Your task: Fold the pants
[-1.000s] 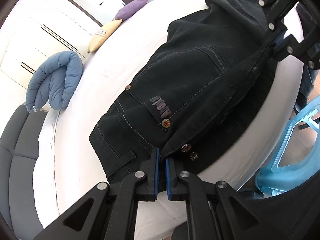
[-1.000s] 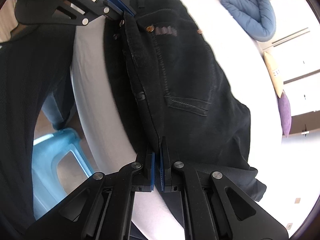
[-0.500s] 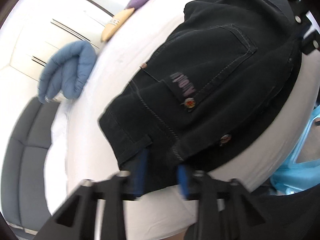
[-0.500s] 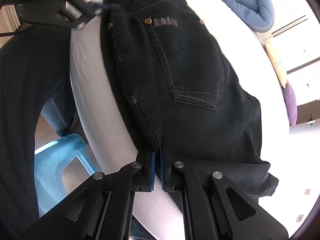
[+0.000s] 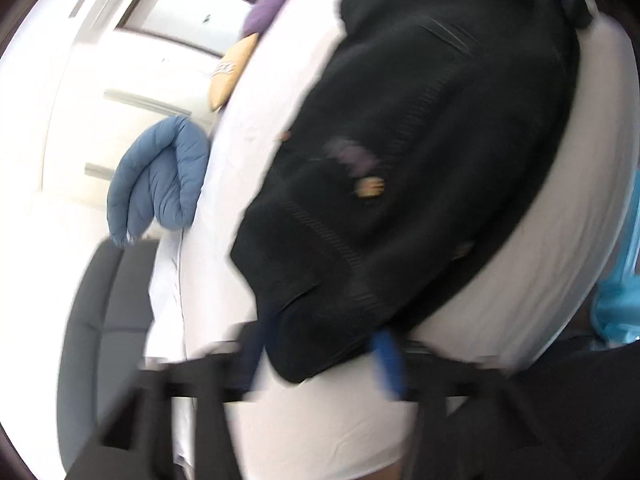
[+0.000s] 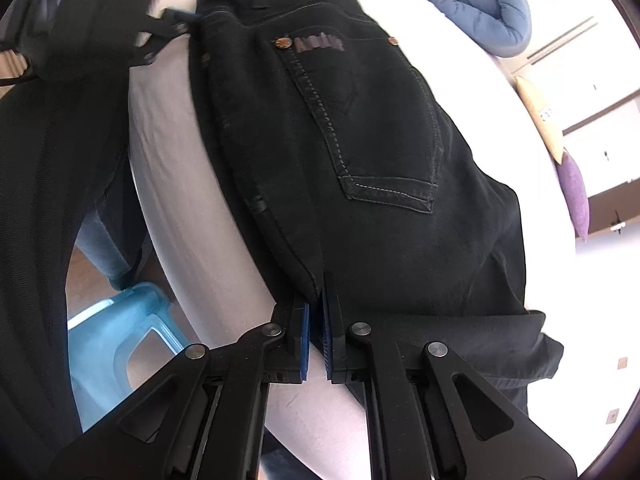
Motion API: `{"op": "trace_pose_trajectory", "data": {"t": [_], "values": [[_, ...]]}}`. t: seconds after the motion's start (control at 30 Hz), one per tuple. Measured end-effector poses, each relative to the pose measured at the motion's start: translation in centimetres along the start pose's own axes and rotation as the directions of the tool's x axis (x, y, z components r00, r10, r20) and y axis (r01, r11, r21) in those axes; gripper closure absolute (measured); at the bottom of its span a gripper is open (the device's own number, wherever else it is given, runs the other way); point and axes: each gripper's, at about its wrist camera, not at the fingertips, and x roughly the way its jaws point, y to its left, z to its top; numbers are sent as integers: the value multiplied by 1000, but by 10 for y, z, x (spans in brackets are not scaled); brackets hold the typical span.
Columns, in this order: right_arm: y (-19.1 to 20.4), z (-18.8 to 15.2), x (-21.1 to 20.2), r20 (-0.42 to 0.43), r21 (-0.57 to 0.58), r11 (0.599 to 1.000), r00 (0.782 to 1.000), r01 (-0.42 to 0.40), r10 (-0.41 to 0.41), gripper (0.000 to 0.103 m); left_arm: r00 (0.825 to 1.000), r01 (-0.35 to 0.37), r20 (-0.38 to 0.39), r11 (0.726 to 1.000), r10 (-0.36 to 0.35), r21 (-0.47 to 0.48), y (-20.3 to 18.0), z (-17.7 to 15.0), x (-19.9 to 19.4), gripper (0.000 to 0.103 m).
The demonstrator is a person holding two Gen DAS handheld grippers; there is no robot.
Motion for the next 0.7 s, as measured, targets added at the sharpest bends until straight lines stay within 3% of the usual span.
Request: {"op": "trace_pose_trajectory", "data": {"t": [0.03, 0.13, 0.2, 0.27, 0.3, 0.37, 0.43, 0.47, 0.5, 0.53, 0.57, 0.6, 0.67, 0.7], "values": [[-2, -2, -1, 9, 21, 1000, 1000, -8, 7, 97, 999, 37, 10, 999, -37, -38, 11, -4, -10, 29], [-8, -5, -3, 27, 64, 998, 999, -29, 27, 96, 996, 84, -5, 992, -84, -96, 31, -11, -29, 27], [-11, -6, -2, 30, 89, 995, 999, -38, 35, 96, 995, 97, -3, 978, -99, -185, 50, -5, -41, 27], [-12, -6, -2, 32, 110, 993, 999, -39, 36, 96, 986, 165, 37, 928, -162, -335, 74, 9, -48, 27], [-12, -7, -2, 35, 117, 992, 999, -38, 34, 96, 975, 221, 57, 883, -217, -415, 84, 21, -43, 27], [-15, -8, -4, 47, 138, 989, 998, -49, 43, 96, 961, 272, 91, 835, -261, -478, 84, 41, -34, 27], [-20, -12, -9, 74, 169, 983, 996, -71, 60, 94, 943, 329, 116, 807, -313, -490, 69, 68, -16, 27], [-23, -15, -11, 80, 184, 979, 994, -85, 72, 89, 933, 350, 104, 798, -345, -491, 60, 78, -4, 27], [-26, -18, -12, 83, 195, 976, 993, -98, 83, 81, 909, 387, 61, 779, -413, -493, 42, 89, 18, 28], [-30, -23, -15, 91, 209, 970, 990, -124, 107, 75, 897, 398, 30, 774, -442, -492, 34, 94, 33, 31], [-31, -26, -18, 100, 219, 966, 988, -137, 118, 50, 899, 389, 19, 777, -438, -495, 24, 96, 41, 30], [-35, -32, -24, 126, 237, 959, 984, -155, 128, 32, 906, 380, 39, 771, -421, -511, 20, 96, 43, 29], [-57, -52, -44, 218, 329, 914, 961, -237, 170, 32, 890, 401, 60, 715, -452, -573, 24, 91, 46, 27], [-69, -61, -48, 250, 374, 884, 949, -279, 194, 32, 882, 410, 60, 699, -467, -586, 26, 89, 45, 27]]}}
